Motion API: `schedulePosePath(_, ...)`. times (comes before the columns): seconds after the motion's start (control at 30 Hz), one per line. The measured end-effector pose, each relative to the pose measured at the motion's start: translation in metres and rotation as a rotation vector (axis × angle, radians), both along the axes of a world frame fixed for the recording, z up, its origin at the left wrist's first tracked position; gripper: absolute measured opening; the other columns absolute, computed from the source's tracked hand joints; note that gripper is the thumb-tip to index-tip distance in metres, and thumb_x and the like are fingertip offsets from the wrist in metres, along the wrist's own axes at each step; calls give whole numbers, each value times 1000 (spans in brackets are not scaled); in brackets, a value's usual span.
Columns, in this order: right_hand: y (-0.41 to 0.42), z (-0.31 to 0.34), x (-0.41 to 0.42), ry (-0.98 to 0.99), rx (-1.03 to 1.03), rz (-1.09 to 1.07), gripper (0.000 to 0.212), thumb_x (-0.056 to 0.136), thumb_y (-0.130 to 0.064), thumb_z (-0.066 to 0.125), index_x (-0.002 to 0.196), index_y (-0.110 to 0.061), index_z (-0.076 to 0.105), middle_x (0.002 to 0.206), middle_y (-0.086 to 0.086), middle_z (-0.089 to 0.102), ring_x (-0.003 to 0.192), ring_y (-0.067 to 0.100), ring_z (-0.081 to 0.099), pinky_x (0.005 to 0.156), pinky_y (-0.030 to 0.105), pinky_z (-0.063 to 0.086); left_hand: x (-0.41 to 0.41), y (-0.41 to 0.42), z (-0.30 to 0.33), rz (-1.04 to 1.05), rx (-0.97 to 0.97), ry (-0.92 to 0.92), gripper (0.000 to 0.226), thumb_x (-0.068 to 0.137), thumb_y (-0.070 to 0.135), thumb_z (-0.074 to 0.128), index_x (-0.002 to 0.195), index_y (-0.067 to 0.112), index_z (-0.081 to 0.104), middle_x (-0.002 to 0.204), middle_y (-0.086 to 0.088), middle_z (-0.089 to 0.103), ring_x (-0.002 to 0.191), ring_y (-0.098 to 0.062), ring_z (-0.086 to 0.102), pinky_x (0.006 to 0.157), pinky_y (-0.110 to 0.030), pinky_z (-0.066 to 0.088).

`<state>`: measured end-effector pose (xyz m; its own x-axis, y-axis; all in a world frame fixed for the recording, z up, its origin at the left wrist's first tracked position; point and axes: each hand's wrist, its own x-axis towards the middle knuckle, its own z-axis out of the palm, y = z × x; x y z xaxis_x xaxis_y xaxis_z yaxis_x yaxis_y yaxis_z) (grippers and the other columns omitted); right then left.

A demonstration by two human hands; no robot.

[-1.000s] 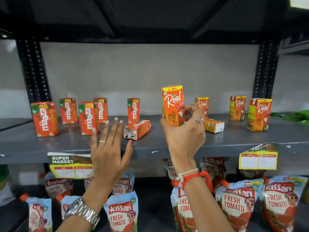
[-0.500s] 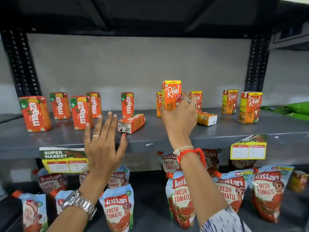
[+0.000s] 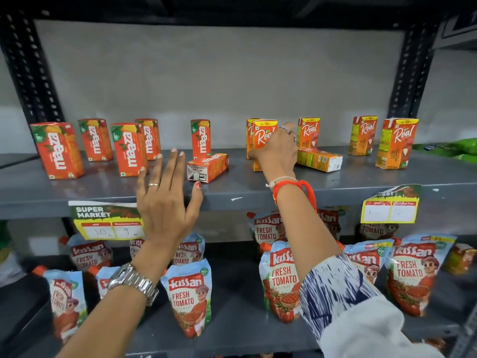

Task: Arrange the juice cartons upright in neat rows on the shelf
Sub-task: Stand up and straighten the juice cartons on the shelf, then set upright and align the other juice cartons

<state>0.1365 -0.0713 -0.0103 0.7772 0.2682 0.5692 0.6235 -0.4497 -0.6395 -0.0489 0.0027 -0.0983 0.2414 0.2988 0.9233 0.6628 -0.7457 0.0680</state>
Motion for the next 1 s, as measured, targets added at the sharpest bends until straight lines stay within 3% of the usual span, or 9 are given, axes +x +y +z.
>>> schedulePosePath(0.2, -2, -1, -1, 8, -29, 40, 90, 58, -38, 87, 127, -3, 40, 127, 11, 47, 122, 27, 49, 92, 36, 47, 0, -1, 0, -12, -16, 21, 64, 93, 49, 25, 140, 9, 40, 144, -8, 45, 135, -24, 39, 114, -40, 18)
schedulePosePath(0.3, -9, -2, -7, 42, -29, 53, 95, 58, -42, 87, 129, -1, 38, 130, 13, 45, 124, 29, 47, 93, 37, 46, -5, -5, 1, -105, -33, -7, 70, 92, 50, 26, 146, 5, 27, 152, -10, 30, 143, -21, 21, 119, -34, 4)
schedulePosePath(0.37, -16, -5, -15, -28, -18, 15, 95, 61, -45, 84, 130, 1, 38, 133, 14, 41, 125, 31, 44, 96, 39, 44, -10, -11, 4, -211, -60, -64, 73, 92, 48, 29, 148, 4, 18, 156, -10, 19, 146, -18, 10, 120, -33, 3)
schedulePosePath(0.5, -22, -10, -57, -204, 114, -32, 71, 78, -38, 72, 130, -1, 40, 133, 15, 45, 125, 31, 41, 95, 35, 42, -34, -10, 19, -171, -11, -106, 71, 92, 46, 29, 149, 6, 18, 157, -7, 16, 146, -19, 9, 120, -38, 1)
schedulePosePath(0.63, -2, -13, -93, -238, 67, 116, 48, 84, -42, 63, 110, -3, 58, 116, 13, 60, 110, 32, 55, 88, 37, 44, -68, 16, 18, 5, -18, -45, 69, 91, 48, 28, 148, 10, 23, 156, -5, 21, 146, -21, 12, 118, -46, 0)
schedulePosePath(0.7, 11, -16, -105, -179, -7, 157, 61, 80, -59, 59, 104, -3, 61, 110, 14, 63, 106, 33, 58, 83, 38, 45, -83, 33, 12, 52, -53, -34, 69, 91, 49, 27, 148, 12, 23, 156, -4, 22, 146, -20, 13, 117, -44, -4)
schedulePosePath(0.8, 33, -20, -118, -69, -256, 51, 81, 71, -76, 52, 112, -7, 61, 121, 17, 59, 115, 38, 49, 91, 42, 39, -100, 54, 4, 103, -95, -12, 70, 90, 51, 23, 149, 12, 21, 155, -5, 23, 145, -19, 14, 117, -42, -6)
schedulePosePath(0.87, 41, -23, -122, -45, -339, -27, 79, 70, -72, 58, 118, -8, 57, 127, 19, 54, 118, 38, 46, 95, 44, 35, -105, 65, -1, 101, -107, 14, 70, 90, 51, 20, 148, 11, 23, 155, -6, 25, 145, -20, 16, 118, -45, -4)
schedulePosePath(1.0, 45, -24, -122, -44, -233, -43, 60, 74, -50, 69, 113, -6, 59, 120, 17, 60, 113, 35, 54, 91, 39, 42, -107, 77, -6, 44, -80, 5, 69, 92, 51, 18, 145, 9, 31, 152, -6, 32, 143, -19, 22, 119, -41, 0)
